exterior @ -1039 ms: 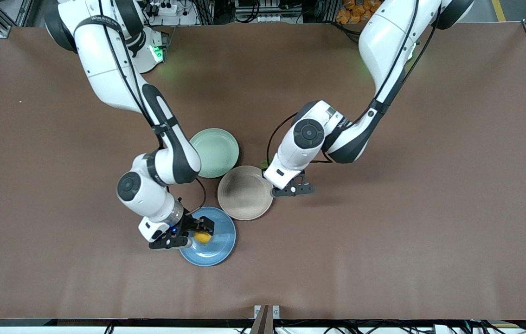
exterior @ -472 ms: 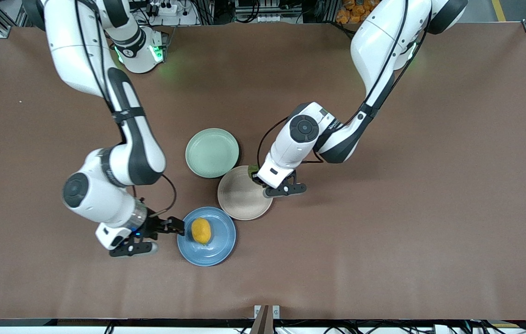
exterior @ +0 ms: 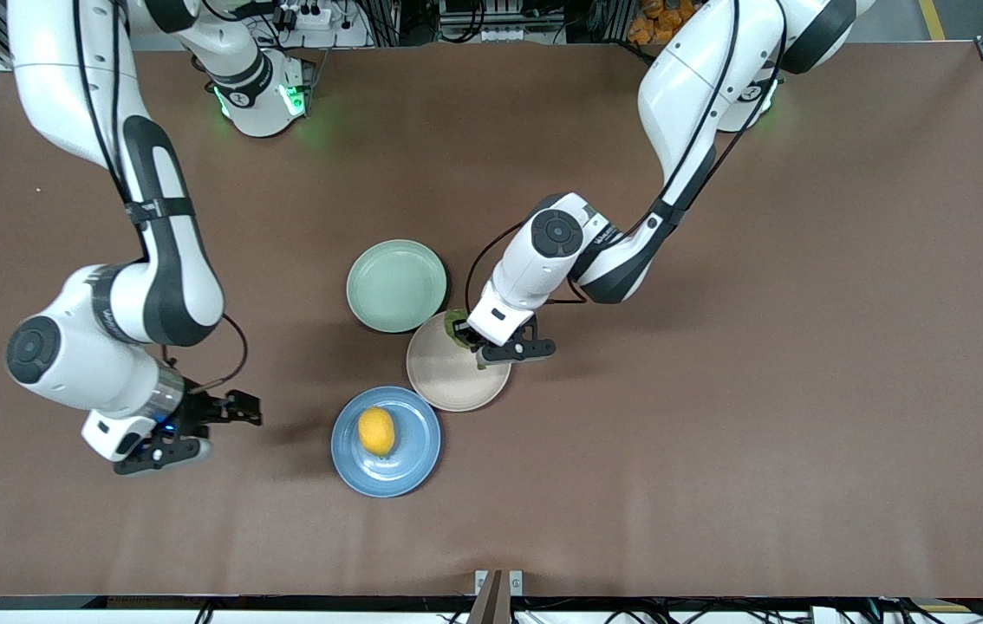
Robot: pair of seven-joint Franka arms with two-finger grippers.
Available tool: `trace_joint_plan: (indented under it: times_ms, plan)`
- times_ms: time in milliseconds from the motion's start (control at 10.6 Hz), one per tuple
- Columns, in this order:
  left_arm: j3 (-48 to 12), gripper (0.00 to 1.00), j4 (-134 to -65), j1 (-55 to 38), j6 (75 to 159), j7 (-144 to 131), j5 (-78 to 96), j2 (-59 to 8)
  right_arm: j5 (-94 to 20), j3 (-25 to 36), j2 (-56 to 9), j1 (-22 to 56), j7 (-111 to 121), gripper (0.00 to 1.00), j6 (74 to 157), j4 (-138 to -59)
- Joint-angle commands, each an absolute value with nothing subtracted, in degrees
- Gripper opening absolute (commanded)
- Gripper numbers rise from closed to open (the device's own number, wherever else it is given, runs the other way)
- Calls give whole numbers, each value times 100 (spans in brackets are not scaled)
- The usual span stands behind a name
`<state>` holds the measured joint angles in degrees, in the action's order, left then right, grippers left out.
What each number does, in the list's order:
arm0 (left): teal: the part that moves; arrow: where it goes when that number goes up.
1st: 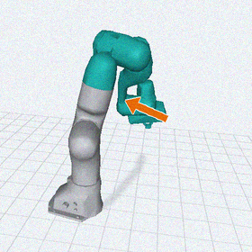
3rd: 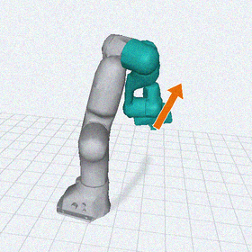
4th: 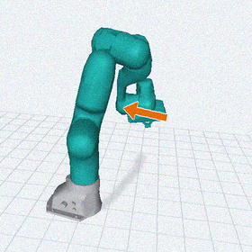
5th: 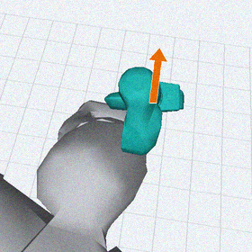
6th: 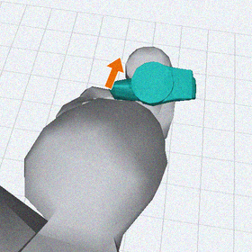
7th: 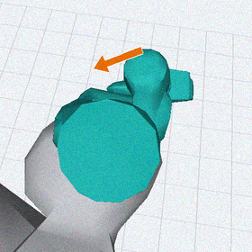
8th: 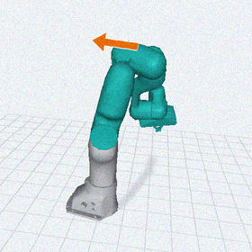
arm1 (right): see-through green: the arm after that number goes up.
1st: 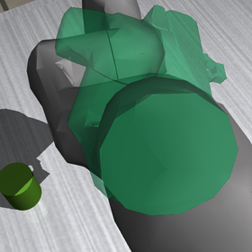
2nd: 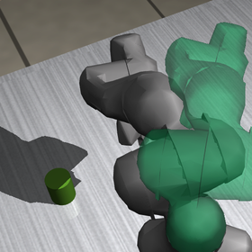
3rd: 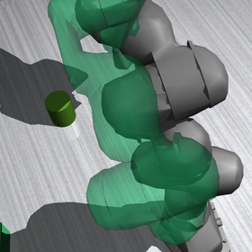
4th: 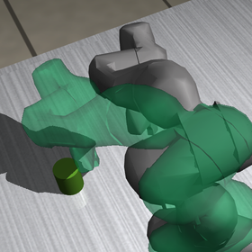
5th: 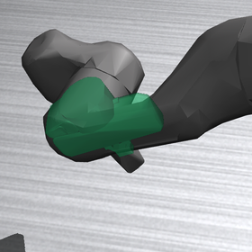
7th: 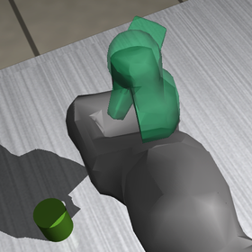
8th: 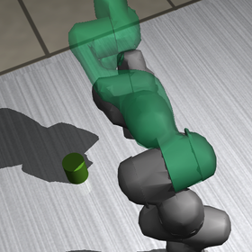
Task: Place lemon and lettuce in plates
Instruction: 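Lower the lettuce onto the beige plate and open the left gripper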
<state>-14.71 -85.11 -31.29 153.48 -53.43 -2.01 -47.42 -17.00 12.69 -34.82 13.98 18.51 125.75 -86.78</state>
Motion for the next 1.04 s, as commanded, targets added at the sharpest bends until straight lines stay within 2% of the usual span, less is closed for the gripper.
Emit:
trace_joint_plan:
  times_ms: [0,94,189,283,661,944]
  plan:
    - [-1170,0,-8376,-3436,15670,-5563,-123,-4869,-1250,1187,-2884,1153,2161,100,12586,-9420]
    - [-1143,1,-8367,-3463,15793,-5642,-106,-4921,-1004,1187,-2761,1056,2188,100,12603,-9587]
    - [-1143,48,-8376,-3463,15846,-5651,-105,-4922,-732,1187,-2629,976,2171,100,12656,-9763]
    - [-1108,99,-8376,-3472,15855,-5590,-158,-4931,-643,1187,-2515,880,2145,100,12656,-9921]
    - [-1072,100,-8402,-3516,15855,-5572,-211,-4852,-537,1195,-2119,677,2136,100,12735,-10466]
    - [-1046,100,-8490,-3428,15655,-5572,-281,-4738,-125,1195,-1707,554,1733,100,13113,-11186]
